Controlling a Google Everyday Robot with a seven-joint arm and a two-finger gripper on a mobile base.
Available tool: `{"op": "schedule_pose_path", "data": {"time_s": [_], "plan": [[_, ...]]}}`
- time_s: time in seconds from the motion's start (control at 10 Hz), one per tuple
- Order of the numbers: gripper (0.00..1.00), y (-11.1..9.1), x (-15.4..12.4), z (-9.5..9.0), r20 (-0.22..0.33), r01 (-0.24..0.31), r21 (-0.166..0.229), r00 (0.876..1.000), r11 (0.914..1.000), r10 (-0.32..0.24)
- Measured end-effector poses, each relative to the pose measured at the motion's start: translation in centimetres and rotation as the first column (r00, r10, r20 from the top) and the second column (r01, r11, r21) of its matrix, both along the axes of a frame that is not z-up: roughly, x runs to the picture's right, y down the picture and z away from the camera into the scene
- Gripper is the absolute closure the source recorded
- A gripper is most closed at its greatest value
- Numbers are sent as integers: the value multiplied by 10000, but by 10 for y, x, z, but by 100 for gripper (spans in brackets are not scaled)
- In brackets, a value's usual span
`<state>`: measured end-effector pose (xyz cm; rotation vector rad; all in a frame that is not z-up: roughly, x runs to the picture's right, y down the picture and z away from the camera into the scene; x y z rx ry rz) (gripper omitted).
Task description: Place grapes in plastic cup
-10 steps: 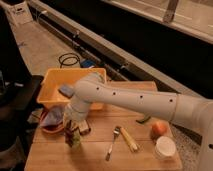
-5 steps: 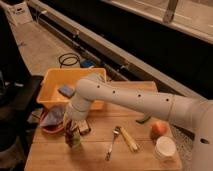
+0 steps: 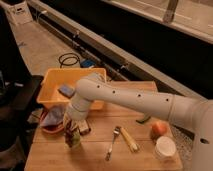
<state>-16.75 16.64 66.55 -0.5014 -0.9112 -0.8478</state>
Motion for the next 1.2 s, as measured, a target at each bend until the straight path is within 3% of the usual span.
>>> {"op": "schedule_pose_path", "data": {"time_s": [0.6, 1.2], "plan": [[71, 2, 0, 0, -20, 13, -26, 10000, 10000, -13], [71, 13, 2, 6, -14, -9, -307, 10000, 9995, 8]]}}
